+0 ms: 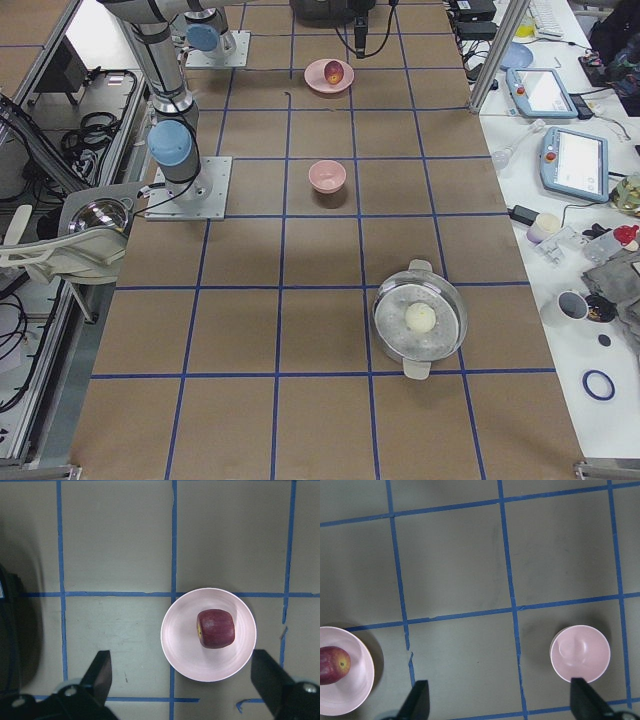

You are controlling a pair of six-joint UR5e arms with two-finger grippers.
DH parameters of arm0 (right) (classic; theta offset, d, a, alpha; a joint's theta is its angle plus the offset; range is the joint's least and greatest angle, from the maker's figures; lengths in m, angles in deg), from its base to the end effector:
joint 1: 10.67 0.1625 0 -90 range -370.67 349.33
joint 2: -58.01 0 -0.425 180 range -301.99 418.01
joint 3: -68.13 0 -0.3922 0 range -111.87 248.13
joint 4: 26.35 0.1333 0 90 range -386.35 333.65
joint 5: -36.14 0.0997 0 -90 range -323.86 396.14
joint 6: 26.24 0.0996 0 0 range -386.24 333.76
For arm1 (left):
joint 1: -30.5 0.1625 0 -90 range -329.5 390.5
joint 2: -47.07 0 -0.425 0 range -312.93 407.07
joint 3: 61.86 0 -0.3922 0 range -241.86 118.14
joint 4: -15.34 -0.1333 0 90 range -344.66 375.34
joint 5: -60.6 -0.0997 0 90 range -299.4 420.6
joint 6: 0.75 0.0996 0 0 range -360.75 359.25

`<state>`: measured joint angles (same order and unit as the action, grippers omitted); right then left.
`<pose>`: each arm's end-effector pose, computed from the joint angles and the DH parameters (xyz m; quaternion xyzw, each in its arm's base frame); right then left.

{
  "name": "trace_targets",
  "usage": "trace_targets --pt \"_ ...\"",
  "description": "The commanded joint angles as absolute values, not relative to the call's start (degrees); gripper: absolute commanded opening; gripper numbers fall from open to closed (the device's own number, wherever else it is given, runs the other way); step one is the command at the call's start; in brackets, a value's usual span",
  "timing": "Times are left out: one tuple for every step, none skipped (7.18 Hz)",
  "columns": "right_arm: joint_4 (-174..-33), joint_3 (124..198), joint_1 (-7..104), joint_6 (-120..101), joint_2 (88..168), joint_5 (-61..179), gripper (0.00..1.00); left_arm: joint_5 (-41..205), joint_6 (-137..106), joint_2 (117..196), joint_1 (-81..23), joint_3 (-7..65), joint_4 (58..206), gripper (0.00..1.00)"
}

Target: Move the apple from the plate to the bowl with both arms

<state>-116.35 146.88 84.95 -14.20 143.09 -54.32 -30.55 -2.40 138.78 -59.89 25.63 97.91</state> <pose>0.1844 -0.5208 0.5412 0.0561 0.9969 -0.0552 0.0045 -0.1348 -0.5169 0.5085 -0.0117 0.9973 -0.0719 0.0087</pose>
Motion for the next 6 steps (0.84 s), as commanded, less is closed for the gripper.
trace_targets --pt "-116.35 146.80 84.95 -14.11 143.09 -54.48 1.00 -30.55 -2.60 137.78 -59.85 25.68 98.65 1.00" --pt "-116.35 146.88 84.95 -14.11 143.01 -54.48 1.00 -30.54 -2.60 137.60 -60.20 25.85 98.66 1.00" --pt "-116.35 146.88 84.95 -14.11 143.00 -54.22 1.00 -30.54 -2.60 137.25 -60.20 25.85 98.92 1.00" --pt "-116.35 146.88 84.95 -14.11 143.00 -54.21 1.00 -30.54 -2.60 137.33 -60.29 25.94 99.18 1.00" --pt "-116.35 146.88 84.95 -14.11 143.00 -54.21 1.00 -30.54 -2.60 137.33 -60.29 26.12 99.19 1.00" --pt "-116.35 146.97 84.95 -14.11 143.00 -54.04 1.00 -30.54 -2.60 137.24 -60.29 26.29 99.19 1.00"
